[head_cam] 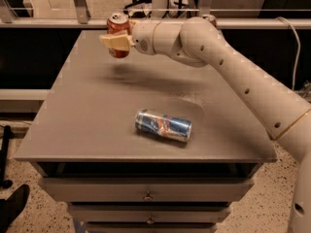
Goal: Pick coke can
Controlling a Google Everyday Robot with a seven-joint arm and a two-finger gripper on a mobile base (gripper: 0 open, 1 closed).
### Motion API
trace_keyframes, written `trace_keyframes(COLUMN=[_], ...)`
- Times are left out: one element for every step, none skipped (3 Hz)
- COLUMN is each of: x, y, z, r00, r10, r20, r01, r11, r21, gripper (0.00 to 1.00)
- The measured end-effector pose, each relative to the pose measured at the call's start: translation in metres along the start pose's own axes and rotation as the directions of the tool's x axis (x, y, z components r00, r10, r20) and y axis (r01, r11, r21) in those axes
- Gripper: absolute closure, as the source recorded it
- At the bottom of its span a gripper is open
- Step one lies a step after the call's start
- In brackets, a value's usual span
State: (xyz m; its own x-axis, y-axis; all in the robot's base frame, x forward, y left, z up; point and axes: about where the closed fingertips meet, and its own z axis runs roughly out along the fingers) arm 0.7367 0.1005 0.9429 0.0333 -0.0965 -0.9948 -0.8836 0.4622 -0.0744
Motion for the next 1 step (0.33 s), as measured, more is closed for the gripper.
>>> trace_keyframes(x=[0.0039], y=[0.0022], z=[0.0076], r00=[1.000], r10=[0.005], r20=[-0.011], r01=[-0.005], r11=[1.0000], r21=[-0.006], gripper=[1.00])
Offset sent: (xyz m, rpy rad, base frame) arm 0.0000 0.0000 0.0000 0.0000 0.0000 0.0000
